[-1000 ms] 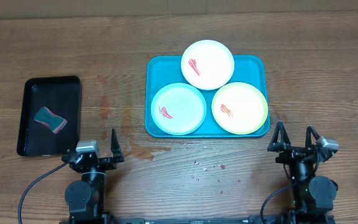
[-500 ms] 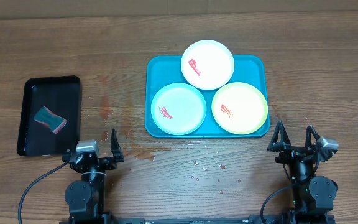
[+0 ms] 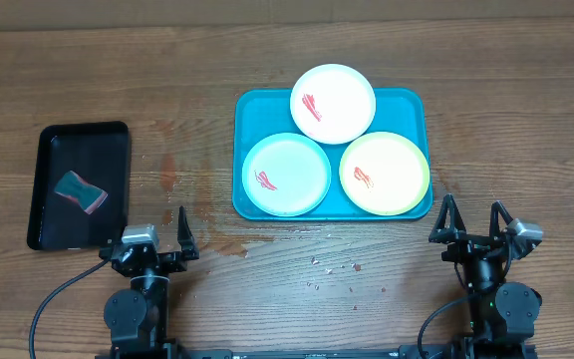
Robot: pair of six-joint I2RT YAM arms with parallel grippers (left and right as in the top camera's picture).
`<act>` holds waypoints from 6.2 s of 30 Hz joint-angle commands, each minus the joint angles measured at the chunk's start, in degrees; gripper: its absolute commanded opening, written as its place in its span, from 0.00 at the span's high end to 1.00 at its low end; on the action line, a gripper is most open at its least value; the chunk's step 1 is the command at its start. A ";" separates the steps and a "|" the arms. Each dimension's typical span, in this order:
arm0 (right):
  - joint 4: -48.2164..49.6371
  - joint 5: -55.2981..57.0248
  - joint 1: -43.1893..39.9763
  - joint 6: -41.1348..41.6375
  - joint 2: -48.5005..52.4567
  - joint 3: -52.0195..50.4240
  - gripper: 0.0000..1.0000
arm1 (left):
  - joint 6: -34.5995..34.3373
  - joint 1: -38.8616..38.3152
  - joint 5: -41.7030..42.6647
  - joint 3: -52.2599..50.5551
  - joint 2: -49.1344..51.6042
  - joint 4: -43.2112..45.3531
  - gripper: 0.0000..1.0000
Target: Clean dirty plates on tray and stack at the side
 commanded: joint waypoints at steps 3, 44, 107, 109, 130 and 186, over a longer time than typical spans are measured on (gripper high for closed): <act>0.37 -0.17 -0.33 -0.02 -0.24 -0.61 0.00 | 0.94 -0.52 0.15 -0.22 -0.50 -0.07 0.00; 0.37 -0.17 -0.33 -0.02 -0.24 -0.61 0.00 | 0.94 -0.52 0.15 -0.22 -0.50 -0.07 0.00; 0.37 -0.17 -0.33 -0.02 -0.24 -0.61 0.00 | -10.16 -0.68 12.72 -0.22 -0.50 3.04 0.00; 0.37 -0.17 -0.33 -0.02 -0.24 -0.61 0.00 | -23.50 -0.74 28.65 -0.22 -0.50 3.15 0.00; 0.37 -0.17 -0.33 -0.02 -0.24 -0.61 0.00 | 1.22 -0.68 10.93 44.00 30.64 -33.00 0.00; 0.37 -0.17 -0.33 -0.02 -0.24 -0.61 0.00 | -22.86 23.12 -3.74 66.86 107.10 -28.59 0.05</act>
